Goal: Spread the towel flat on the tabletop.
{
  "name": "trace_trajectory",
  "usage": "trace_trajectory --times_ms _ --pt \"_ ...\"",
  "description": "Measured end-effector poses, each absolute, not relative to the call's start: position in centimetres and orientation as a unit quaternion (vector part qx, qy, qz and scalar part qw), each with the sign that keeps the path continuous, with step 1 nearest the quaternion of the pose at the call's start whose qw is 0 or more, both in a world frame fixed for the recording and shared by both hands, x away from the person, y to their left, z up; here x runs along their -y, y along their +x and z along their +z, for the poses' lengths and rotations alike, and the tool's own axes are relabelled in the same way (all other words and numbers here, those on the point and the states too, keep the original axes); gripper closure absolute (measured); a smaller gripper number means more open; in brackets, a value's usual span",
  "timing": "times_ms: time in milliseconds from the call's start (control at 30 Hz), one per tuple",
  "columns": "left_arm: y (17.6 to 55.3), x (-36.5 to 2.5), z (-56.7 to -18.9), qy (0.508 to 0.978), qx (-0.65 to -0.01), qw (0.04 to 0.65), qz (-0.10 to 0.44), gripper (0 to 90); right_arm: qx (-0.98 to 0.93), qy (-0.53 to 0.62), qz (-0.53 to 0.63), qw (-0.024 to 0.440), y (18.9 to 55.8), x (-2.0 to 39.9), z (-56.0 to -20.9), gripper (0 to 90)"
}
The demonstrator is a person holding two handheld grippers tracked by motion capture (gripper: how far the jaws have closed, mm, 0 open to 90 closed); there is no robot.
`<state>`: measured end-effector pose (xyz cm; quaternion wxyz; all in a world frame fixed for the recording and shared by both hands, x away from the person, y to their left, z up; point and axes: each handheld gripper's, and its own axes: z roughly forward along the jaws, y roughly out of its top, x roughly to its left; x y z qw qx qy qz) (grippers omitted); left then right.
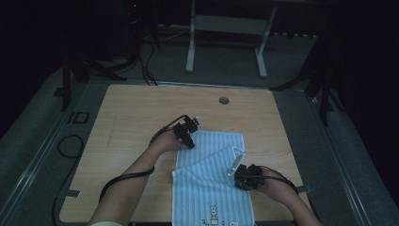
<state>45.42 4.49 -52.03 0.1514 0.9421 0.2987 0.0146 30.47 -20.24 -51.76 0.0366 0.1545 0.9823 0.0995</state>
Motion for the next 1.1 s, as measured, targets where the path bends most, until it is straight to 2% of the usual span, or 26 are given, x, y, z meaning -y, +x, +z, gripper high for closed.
trace_trajectory --times_ms 500,667,767,867,933,1100 --pt "50.3 -6.5 -52.1 0.926 -0.346 0.143 0.043 71.7 -0.983 0.15 0.104 0.029 30.9 20.0 -51.8 87.5" --pt "50.8 -6.6 -52.0 0.918 -0.365 0.145 0.061 65.0 -0.983 0.149 0.109 0.023 31.1 20.0 -51.8 84.8" --pt "49.6 -6.5 -50.7 0.918 -0.353 0.172 0.052 63.2 -0.983 0.146 0.107 0.02 31.3 20.0 -51.5 81.0" --pt "48.2 -6.5 -49.4 0.921 -0.336 0.193 0.045 60.8 -0.982 0.149 0.113 0.024 31.7 20.1 -50.9 80.9" --pt "45.3 -6.6 -47.9 0.925 -0.31 0.217 0.041 60.8 -0.978 0.157 0.128 0.039 32.9 20.5 -49.4 81.1" --pt "40.8 -6.8 -47.4 0.938 -0.269 0.217 0.025 58.6 -0.97 0.179 0.15 0.064 35.3 20.9 -46.6 89.5"
